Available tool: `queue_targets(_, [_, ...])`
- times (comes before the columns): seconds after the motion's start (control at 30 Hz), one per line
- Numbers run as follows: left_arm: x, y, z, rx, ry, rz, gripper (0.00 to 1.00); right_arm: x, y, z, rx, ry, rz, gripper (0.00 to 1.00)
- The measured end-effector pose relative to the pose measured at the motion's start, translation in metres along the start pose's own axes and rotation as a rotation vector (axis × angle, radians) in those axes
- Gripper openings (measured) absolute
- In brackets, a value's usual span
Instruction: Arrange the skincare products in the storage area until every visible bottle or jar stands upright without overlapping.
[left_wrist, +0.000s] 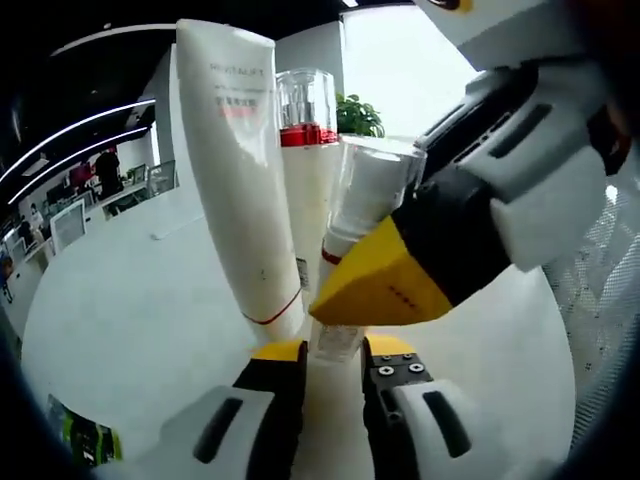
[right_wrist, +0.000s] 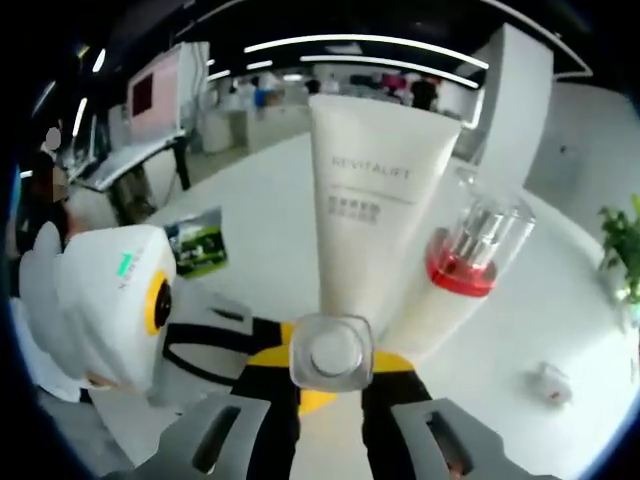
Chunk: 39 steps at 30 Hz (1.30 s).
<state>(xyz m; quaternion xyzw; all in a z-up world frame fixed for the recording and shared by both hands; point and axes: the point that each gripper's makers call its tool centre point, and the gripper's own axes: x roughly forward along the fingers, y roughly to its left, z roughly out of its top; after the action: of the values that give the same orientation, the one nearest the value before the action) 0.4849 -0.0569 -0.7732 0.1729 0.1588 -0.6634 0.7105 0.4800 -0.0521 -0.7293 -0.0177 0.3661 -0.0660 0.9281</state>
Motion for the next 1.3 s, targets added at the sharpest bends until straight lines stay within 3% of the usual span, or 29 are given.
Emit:
queue_targets(0.17, [0.001,-0.002,-0.004,0.004,0.021,-0.046,0.24,-0.004,0.002,-0.002,-0.024,-0.006,0.002,0.20])
queue_targets(0.33, [0.000,0.000,-0.005,0.058,0.024,-0.051,0.22,-0.003,-0.005,0.000,-0.015,-0.032,-0.009,0.13])
queue_targets(0.67, [0.001,-0.005,-0.006,0.070,0.032,-0.084,0.22,-0.003,-0.004,-0.004,-0.009,-0.040,0.001,0.15])
queue_targets(1.3, [0.000,0.003,-0.005,0.065,0.042,-0.035,0.25,-0.001,-0.007,-0.004,0.013,-0.034,-0.057,0.12])
